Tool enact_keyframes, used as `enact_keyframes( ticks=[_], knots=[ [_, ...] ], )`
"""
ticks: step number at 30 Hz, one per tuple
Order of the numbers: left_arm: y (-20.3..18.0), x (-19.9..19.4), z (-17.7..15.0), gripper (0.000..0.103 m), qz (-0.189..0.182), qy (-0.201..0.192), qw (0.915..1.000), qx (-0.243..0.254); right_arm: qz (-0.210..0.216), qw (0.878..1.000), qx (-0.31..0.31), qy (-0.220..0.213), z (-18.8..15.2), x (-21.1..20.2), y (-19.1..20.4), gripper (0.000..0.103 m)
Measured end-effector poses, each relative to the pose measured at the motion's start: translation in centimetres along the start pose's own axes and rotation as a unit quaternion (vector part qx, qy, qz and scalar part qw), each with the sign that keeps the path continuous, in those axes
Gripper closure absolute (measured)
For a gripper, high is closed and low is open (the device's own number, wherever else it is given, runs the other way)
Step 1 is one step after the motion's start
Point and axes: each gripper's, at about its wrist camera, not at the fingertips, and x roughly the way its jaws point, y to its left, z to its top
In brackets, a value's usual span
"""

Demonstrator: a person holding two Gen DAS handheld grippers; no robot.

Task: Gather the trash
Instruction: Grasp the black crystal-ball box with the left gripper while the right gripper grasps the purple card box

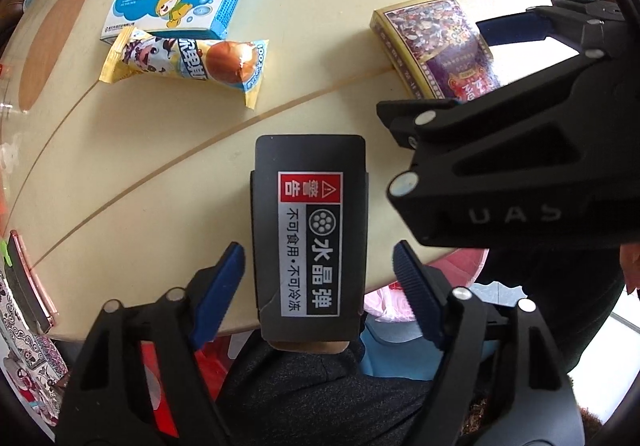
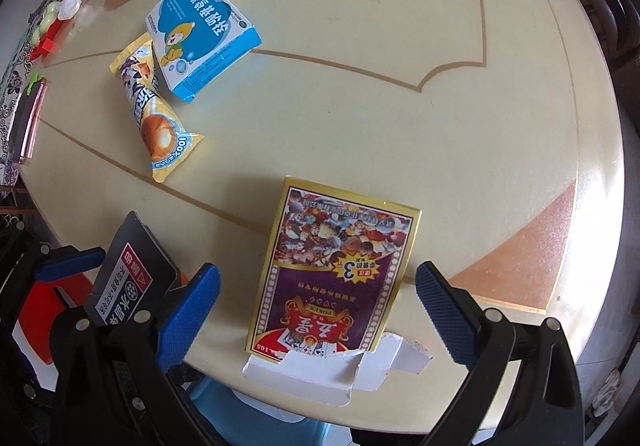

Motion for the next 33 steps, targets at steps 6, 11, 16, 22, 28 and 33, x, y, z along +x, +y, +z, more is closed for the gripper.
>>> enact_keyframes(
  ticks=[6, 11, 16, 22, 28, 33],
  knots=[
    [-0.6, 0.5, 0.5, 0.036, -0.003, 0.003, 1.0000, -0.003, -0.049, 0.998, -0.016, -0.019, 0.0, 0.2, 1.9, 0.019],
    [-0.6, 0.8, 1.0, 0.048, -0.009, 0.006, 0.9999, -0.012, -0.046, 0.998, -0.008, -0.029, -0.3, -0.2, 2.8, 0.038],
    [-0.1, 0.5, 1.1, 0.050, -0.013, 0.004, 0.9997, -0.018, -0.033, 0.999, 0.000, -0.034, -0.3, -0.3, 2.2, 0.038],
    [1.0, -1.0, 1.1, 0.050, -0.014, -0.012, 0.9995, -0.026, -0.029, 0.998, 0.010, -0.049, -0.9, -1.6, -0.2, 0.038],
    [1.8, -3.4, 0.6, 0.050, -0.005, -0.038, 0.9986, -0.037, -0.022, 0.997, 0.010, -0.077, -1.8, -4.1, -0.1, 0.038],
    [2.2, -5.6, -0.5, 0.050, 0.009, -0.058, 0.9974, -0.042, -0.014, 0.994, 0.010, -0.104, -2.5, -7.4, -0.8, 0.038]
  ],
)
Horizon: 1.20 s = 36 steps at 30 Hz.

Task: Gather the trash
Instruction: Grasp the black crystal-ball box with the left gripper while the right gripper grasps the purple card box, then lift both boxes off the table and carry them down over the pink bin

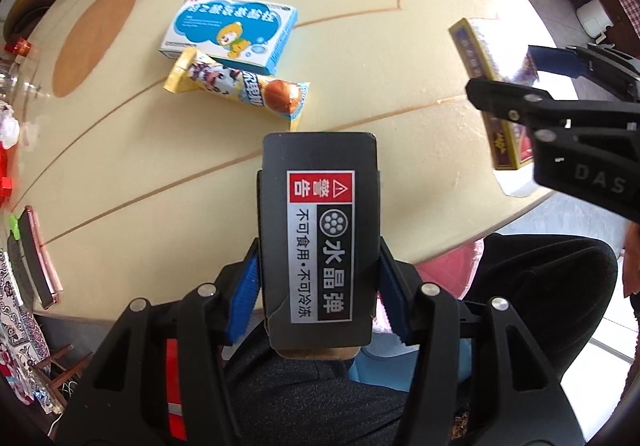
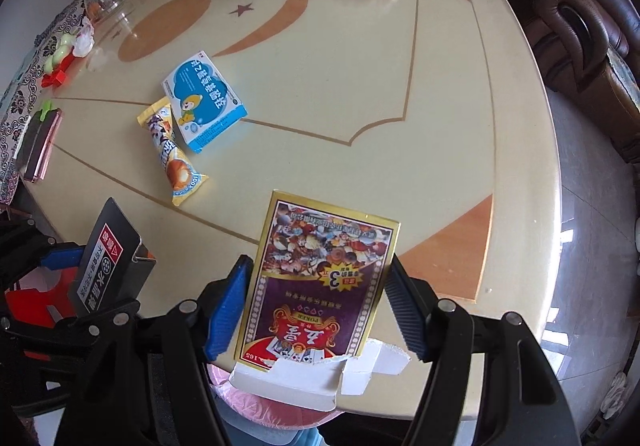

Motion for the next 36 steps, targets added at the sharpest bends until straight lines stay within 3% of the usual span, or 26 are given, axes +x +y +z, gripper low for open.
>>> enact_keyframes(
  ticks=[6, 15, 19, 25, 30, 36],
  knots=[
    [-0.4, -3.3, -2.3, 0.050, 0.019, -0.031, 0.9993, 0.007, -0.001, 0.999, -0.012, -0.032, -1.5, -4.2, -0.7, 0.038],
    [-3.7, -7.8, -6.3, 0.050, 0.048, -0.079, 0.9950, 0.037, 0.007, 0.996, -0.042, -0.074, -7.2, -10.4, 0.8, 0.038],
    [-5.1, -8.0, -7.9, 0.050, 0.043, -0.094, 0.9933, 0.051, 0.013, 0.995, -0.050, -0.086, -9.5, -12.1, 1.6, 0.038],
    [-6.8, -7.7, -9.9, 0.050, 0.030, -0.107, 0.9918, 0.063, 0.004, 0.994, -0.060, -0.094, -12.6, -12.9, 2.3, 0.038],
    [-7.6, -6.7, -11.3, 0.050, 0.029, -0.112, 0.9908, 0.070, 0.022, 0.995, -0.048, -0.086, -14.9, -12.3, 2.1, 0.038],
    [-8.3, -4.1, -12.7, 0.050, 0.003, -0.110, 0.9910, 0.076, 0.033, 0.996, -0.035, -0.075, -17.3, -10.6, 1.9, 0.038]
  ],
)
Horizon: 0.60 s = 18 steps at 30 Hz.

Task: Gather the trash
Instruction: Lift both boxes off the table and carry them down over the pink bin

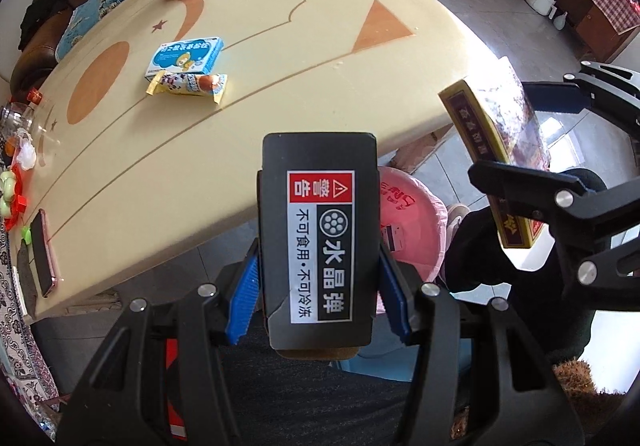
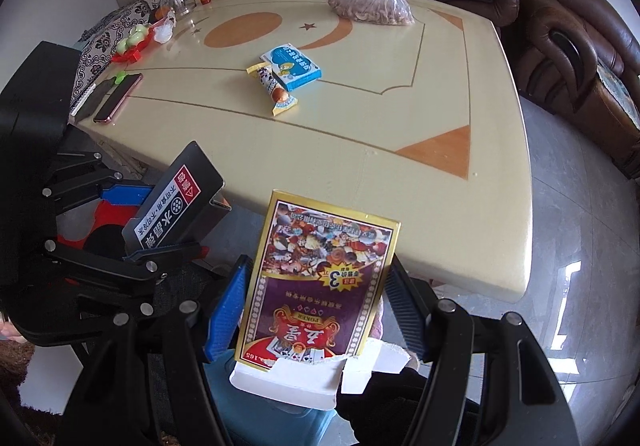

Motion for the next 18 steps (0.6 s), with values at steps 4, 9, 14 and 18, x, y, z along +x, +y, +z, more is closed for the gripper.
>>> enact_keyframes(
  ticks=[4, 9, 14, 18],
  knots=[
    [-0.7, 1.8, -1.1, 0.050, -0.010, 0.008, 0.9999, 0.003, 0.001, 1.000, 0.009, 0.006, -1.5, 1.3, -0.2, 0.038],
    [-1.5, 3.7, -2.3, 0.050, -0.022, 0.013, 0.9997, 0.005, -0.004, 1.000, 0.017, 0.006, -3.3, 2.7, -0.3, 0.038],
    [-1.8, 6.4, -3.7, 0.050, -0.068, 0.024, 0.9974, -0.009, -0.010, 1.000, 0.025, 0.003, -5.2, 4.3, -0.3, 0.038],
    [-1.8, 8.9, -4.6, 0.050, -0.069, 0.040, 0.9965, -0.027, -0.010, 0.999, 0.045, 0.012, -7.0, 6.8, -0.5, 0.038]
  ],
)
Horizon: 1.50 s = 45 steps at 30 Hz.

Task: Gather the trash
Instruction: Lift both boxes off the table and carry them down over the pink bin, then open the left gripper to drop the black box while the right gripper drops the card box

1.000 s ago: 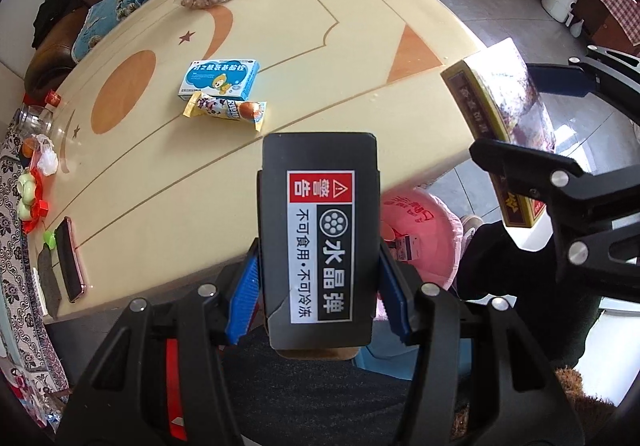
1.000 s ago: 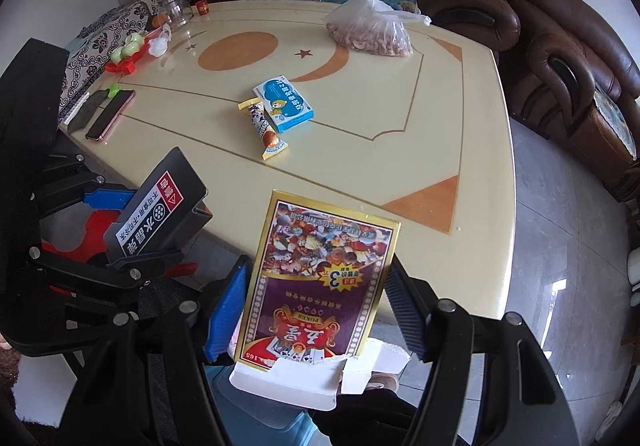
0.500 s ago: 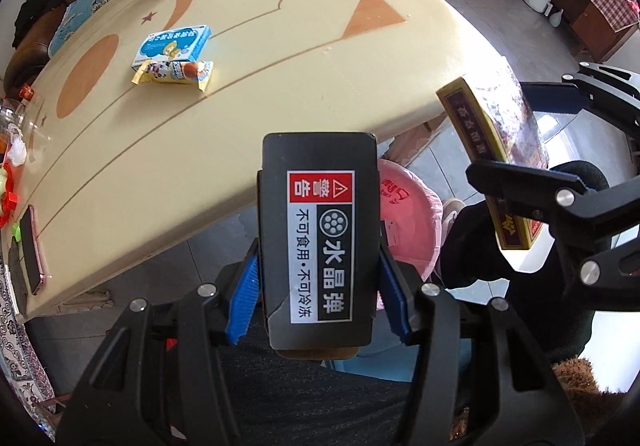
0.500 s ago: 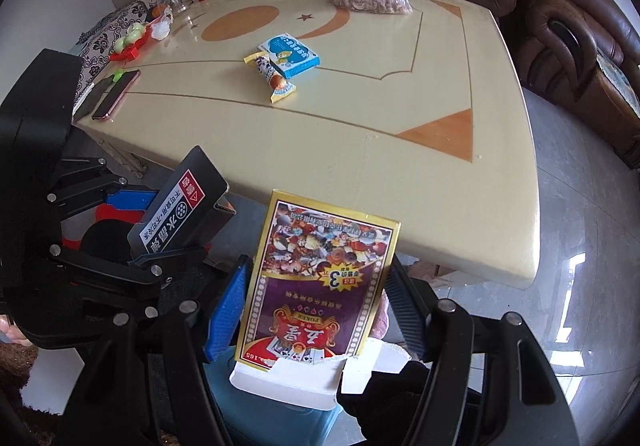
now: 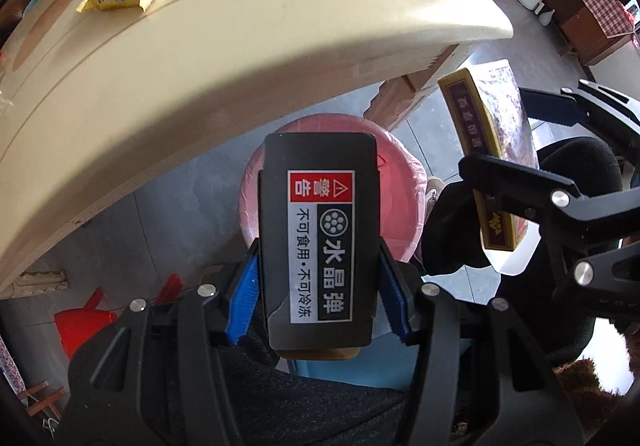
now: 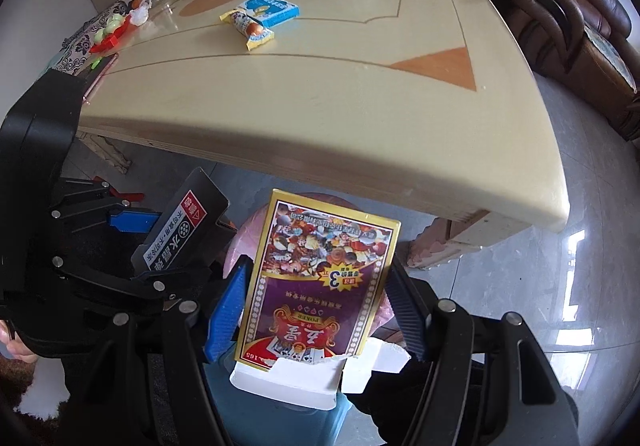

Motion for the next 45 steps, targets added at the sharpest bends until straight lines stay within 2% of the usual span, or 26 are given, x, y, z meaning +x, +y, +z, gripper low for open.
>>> enact_keyframes(
  ticks=[3, 6, 8, 10, 12, 15, 18, 23, 26, 27, 28, 29, 31, 45],
  knots=[
    [0.3, 1.9, -0.6, 0.050, -0.014, 0.012, 0.9997, -0.016, 0.021, 0.999, 0.029, 0.013, -1.0, 2.2, -0.7, 0.038],
    [0.8, 4.0, -0.9, 0.050, -0.018, 0.023, 0.9990, -0.034, 0.012, 0.999, 0.047, 0.017, -1.8, 4.3, -1.5, 0.038],
    [1.0, 5.3, -1.1, 0.056, -0.023, 0.027, 0.9985, -0.043, 0.026, 0.997, 0.068, 0.027, -2.2, 6.0, -2.1, 0.038],
    [1.3, 7.0, -1.0, 0.064, -0.043, 0.031, 0.9974, -0.049, 0.025, 0.996, 0.077, 0.030, -2.5, 7.8, -2.5, 0.038],
    [1.8, 9.3, -0.6, 0.067, -0.021, 0.053, 0.9961, -0.067, 0.011, 0.996, 0.076, 0.037, -2.7, 10.1, -2.7, 0.038],
    [2.4, 11.0, -0.5, 0.067, -0.045, 0.067, 0.9931, -0.085, 0.012, 0.995, 0.085, 0.057, -3.0, 13.3, -3.1, 0.038],
    [2.7, 12.4, -0.4, 0.067, -0.030, 0.080, 0.9928, -0.084, 0.015, 0.993, 0.082, 0.082, -3.4, 16.3, -3.2, 0.038],
    [3.3, 14.4, 0.0, 0.067, -0.027, 0.106, 0.9893, -0.097, 0.032, 0.989, 0.093, 0.114, -3.6, 19.6, -3.5, 0.037],
    [3.4, 14.3, 0.2, 0.063, -0.029, 0.108, 0.9888, -0.100, 0.027, 0.989, 0.087, 0.117, -3.6, 20.1, -3.6, 0.037],
    [3.5, 14.3, 0.3, 0.056, -0.026, 0.107, 0.9888, -0.101, 0.025, 0.989, 0.085, 0.119, -3.6, 20.3, -3.5, 0.037],
    [3.5, 14.5, 0.3, 0.054, -0.024, 0.106, 0.9889, -0.101, 0.025, 0.989, 0.085, 0.121, -3.6, 20.4, -3.4, 0.035],
    [3.6, 14.4, 0.4, 0.054, -0.021, 0.106, 0.9889, -0.103, 0.025, 0.988, 0.085, 0.123, -3.6, 20.5, -3.3, 0.025],
    [3.8, 14.5, 0.4, 0.046, -0.018, 0.108, 0.9882, -0.108, 0.018, 0.989, 0.085, 0.120, -3.6, 20.6, -3.4, 0.021],
    [3.9, 14.4, 0.3, 0.044, -0.020, 0.107, 0.9879, -0.110, 0.019, 0.989, 0.094, 0.116, -3.8, 20.1, -4.0, 0.021]
  ],
)
